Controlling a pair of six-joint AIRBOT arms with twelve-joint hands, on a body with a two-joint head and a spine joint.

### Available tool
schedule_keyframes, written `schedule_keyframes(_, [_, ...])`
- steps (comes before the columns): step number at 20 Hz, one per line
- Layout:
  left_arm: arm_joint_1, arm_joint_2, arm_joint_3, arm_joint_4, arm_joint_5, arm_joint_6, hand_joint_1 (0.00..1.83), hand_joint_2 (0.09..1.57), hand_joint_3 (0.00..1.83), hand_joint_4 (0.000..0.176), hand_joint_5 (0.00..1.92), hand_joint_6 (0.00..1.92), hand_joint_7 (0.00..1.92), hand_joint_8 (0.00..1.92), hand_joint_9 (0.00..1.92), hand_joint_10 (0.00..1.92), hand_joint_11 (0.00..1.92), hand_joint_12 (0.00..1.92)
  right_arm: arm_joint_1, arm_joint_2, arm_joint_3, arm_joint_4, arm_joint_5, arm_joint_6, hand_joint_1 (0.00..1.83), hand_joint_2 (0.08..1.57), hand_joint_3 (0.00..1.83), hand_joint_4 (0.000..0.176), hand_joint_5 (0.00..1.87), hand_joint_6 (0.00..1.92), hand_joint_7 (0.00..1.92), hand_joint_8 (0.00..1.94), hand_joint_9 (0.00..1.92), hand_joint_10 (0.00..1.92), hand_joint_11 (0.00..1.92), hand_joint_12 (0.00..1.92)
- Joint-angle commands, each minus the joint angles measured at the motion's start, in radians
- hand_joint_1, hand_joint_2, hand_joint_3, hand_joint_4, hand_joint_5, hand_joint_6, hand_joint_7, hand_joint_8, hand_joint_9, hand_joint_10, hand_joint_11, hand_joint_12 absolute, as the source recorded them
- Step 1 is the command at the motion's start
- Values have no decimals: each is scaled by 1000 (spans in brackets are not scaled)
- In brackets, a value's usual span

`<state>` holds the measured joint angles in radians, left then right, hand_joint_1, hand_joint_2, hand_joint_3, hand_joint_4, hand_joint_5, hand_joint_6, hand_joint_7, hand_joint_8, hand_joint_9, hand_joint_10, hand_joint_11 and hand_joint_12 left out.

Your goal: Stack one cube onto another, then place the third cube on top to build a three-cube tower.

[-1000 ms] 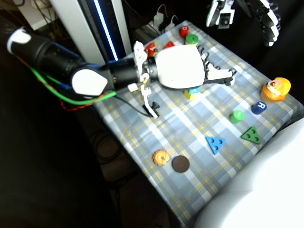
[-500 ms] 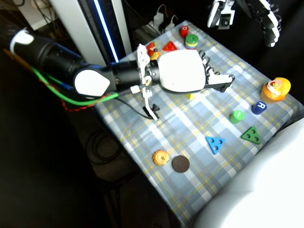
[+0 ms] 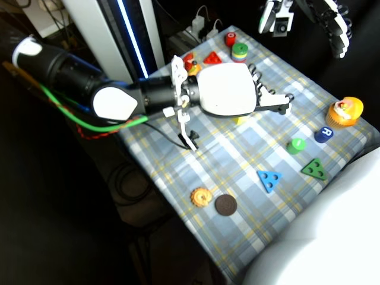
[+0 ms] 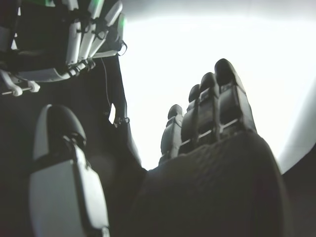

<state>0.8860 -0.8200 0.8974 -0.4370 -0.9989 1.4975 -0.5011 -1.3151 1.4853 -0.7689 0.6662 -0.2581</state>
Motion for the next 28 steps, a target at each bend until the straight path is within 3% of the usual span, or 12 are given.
schedule_keyframes(1, [-13, -2, 4, 19, -117, -7, 783, 898, 0, 176, 41, 0, 42, 0, 66, 0, 0, 347, 15, -4, 1, 42, 85, 9, 1177, 1051, 0, 0, 1124, 730, 819, 2, 579, 4, 0, 1045])
schedule_keyframes(3, [-13, -2, 4, 18, -116, -7, 821, 888, 0, 176, 48, 3, 53, 2, 77, 3, 0, 384, 15, -4, 0, 40, 85, 10, 1159, 1063, 3, 0, 1086, 797, 794, 3, 569, 4, 0, 1025])
schedule_keyframes(11, [-13, -4, 7, 12, -112, -7, 831, 900, 3, 176, 42, 3, 47, 1, 75, 1, 0, 381, 15, -3, -2, 36, 87, 15, 1107, 1082, 0, 0, 1038, 882, 818, 6, 627, 15, 13, 1241])
schedule_keyframes(22, [-14, -6, 11, 7, -110, -7, 846, 915, 3, 176, 58, 1, 47, 0, 83, 1, 0, 418, 15, -3, -2, 33, 88, 18, 1105, 1082, 0, 0, 1037, 885, 817, 6, 648, 12, 16, 1242])
schedule_keyframes(23, [-14, -6, 12, 6, -110, -7, 848, 917, 3, 176, 58, 1, 44, 0, 79, 0, 0, 414, 15, -3, -3, 32, 88, 18, 1090, 1003, 0, 0, 919, 374, 805, 5, 640, 7, 9, 1236])
schedule_keyframes(24, [-14, -6, 12, 5, -110, -7, 844, 920, 4, 176, 55, 0, 45, 0, 79, 0, 0, 411, 15, -3, -3, 32, 88, 18, 1084, 981, 0, 0, 939, 142, 783, 4, 619, 8, 1, 1214])
schedule_keyframes(25, [-14, -6, 12, 4, -110, -7, 861, 924, 5, 176, 51, 0, 43, 0, 80, 1, 0, 407, 15, -3, -3, 31, 89, 19, 1076, 975, 0, 0, 953, 51, 768, 0, 599, 2, 0, 1172])
schedule_keyframes(28, [-14, -7, 14, 2, -109, -7, 881, 919, 0, 176, 58, 2, 51, 1, 95, 3, 0, 462, 15, -3, -4, 29, 89, 20, 1072, 967, 0, 0, 920, 9, 755, 0, 587, 0, 0, 1164])
